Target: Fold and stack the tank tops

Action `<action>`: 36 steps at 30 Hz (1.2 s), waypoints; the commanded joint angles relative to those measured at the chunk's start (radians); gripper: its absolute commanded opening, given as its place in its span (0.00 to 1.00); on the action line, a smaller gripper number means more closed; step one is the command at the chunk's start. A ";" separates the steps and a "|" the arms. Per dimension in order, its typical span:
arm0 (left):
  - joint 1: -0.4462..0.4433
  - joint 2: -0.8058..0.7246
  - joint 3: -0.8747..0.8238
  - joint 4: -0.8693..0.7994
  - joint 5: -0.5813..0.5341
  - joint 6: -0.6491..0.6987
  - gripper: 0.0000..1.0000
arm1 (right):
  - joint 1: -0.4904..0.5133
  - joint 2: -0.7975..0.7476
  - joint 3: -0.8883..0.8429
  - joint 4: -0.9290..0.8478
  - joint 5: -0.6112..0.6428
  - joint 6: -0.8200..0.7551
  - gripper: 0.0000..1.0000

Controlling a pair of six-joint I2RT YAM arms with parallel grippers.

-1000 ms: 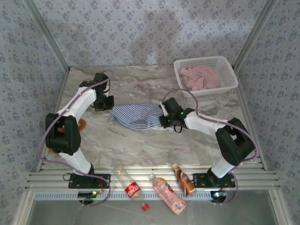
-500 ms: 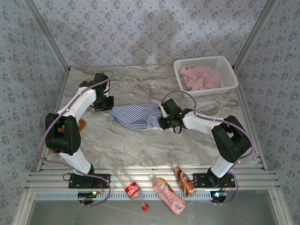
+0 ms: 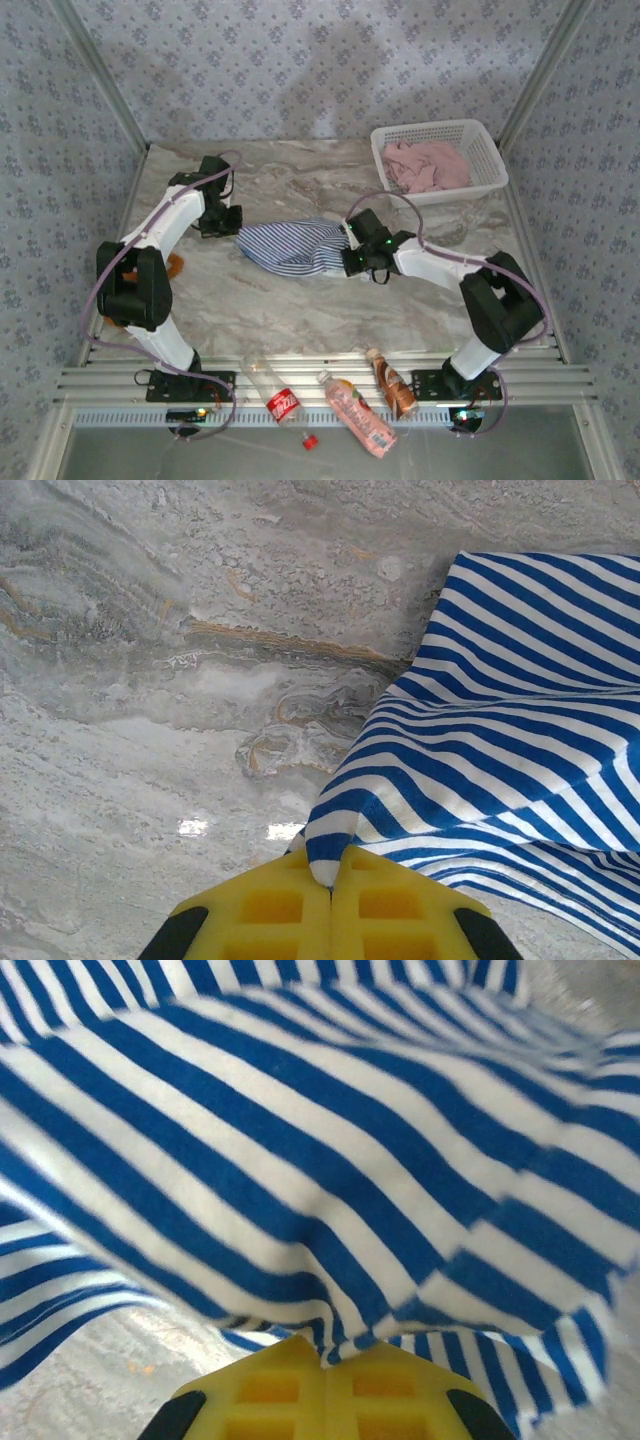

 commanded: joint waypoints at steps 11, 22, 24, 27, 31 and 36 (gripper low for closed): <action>0.018 -0.144 0.274 -0.123 -0.016 0.008 0.00 | -0.107 -0.422 0.059 -0.108 0.130 -0.078 0.00; -0.023 -0.139 0.680 -0.040 -0.064 0.059 0.00 | -0.234 -0.350 0.429 0.063 -0.039 -0.284 0.00; -0.019 -0.070 0.793 -0.035 -0.068 0.080 0.00 | -0.271 -0.256 0.532 0.110 -0.079 -0.319 0.00; -0.017 0.069 1.043 -0.074 -0.102 0.126 0.00 | -0.318 -0.113 0.688 0.194 -0.152 -0.308 0.00; 0.018 0.282 1.459 -0.152 -0.103 0.133 0.00 | -0.343 0.054 0.936 0.200 -0.196 -0.294 0.00; 0.057 0.288 1.471 -0.057 -0.124 0.184 0.00 | -0.371 0.157 1.148 0.160 -0.249 -0.288 0.00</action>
